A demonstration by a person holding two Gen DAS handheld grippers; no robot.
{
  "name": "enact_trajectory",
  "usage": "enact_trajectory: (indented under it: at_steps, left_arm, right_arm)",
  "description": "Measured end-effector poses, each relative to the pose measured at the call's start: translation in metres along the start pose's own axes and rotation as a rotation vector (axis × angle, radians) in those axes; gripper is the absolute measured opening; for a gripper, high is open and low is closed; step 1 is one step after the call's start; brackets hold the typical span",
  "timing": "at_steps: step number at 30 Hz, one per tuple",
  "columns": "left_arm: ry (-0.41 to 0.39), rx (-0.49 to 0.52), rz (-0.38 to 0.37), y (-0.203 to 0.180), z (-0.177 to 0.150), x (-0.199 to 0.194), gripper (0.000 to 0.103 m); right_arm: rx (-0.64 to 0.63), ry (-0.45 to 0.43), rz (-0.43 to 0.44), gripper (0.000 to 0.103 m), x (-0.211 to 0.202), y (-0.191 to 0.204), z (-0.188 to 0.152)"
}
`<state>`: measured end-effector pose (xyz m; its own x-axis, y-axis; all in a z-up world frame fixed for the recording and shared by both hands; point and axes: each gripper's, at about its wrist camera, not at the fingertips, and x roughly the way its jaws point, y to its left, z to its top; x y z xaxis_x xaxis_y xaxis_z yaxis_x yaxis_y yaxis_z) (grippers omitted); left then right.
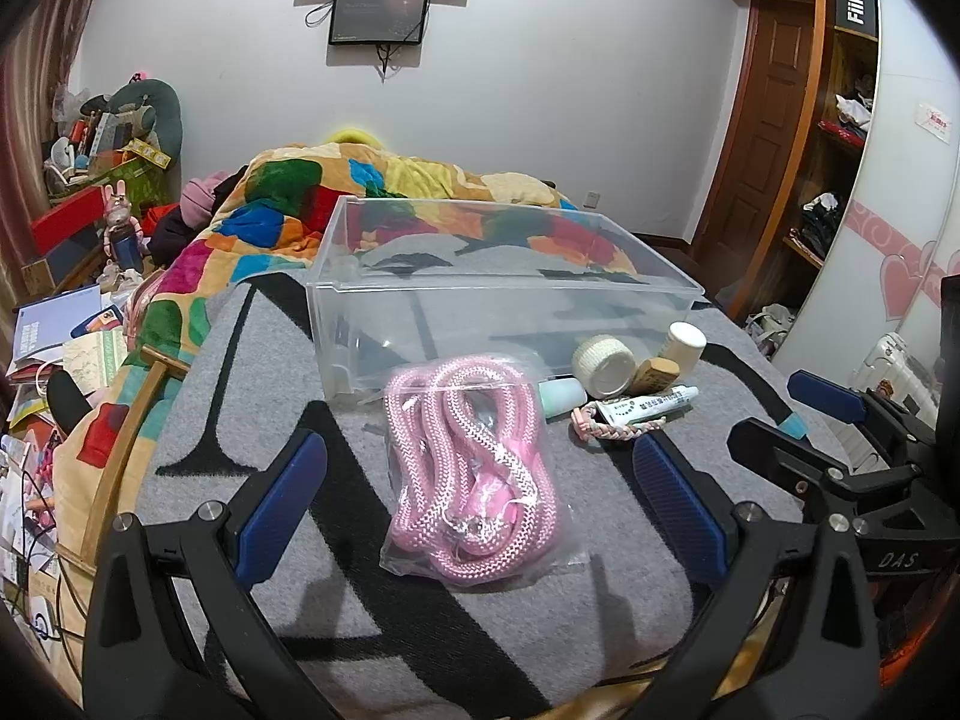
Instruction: Organize objects
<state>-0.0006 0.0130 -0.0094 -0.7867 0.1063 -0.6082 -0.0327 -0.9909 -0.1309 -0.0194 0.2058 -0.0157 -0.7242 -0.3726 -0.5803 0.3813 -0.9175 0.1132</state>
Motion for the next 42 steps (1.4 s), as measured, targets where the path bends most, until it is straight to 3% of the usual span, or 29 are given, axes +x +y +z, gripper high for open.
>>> enact_trajectory:
  at_steps: [34,35,37,42]
  left_arm:
    - [0.018,-0.001,-0.023,-0.002,-0.002,0.002,0.103]
    - [0.021,-0.003,-0.023,-0.002,-0.002,0.003,0.102]
    - [0.036,-0.007,-0.024,0.002,-0.002,0.004,0.087]
    - [0.082,-0.029,-0.025,0.013,0.005,0.014,0.085]
  right_arm:
    - [-0.012,-0.008,0.005,0.103,-0.002,0.002,0.003]
    - [-0.015,-0.008,-0.002,0.103,-0.002,0.002,0.003]
    - [-0.019,-0.012,-0.021,0.103,-0.004,0.000,0.002]
    - [0.007,-0.011,-0.079,0.102,-0.010,-0.019,-0.003]
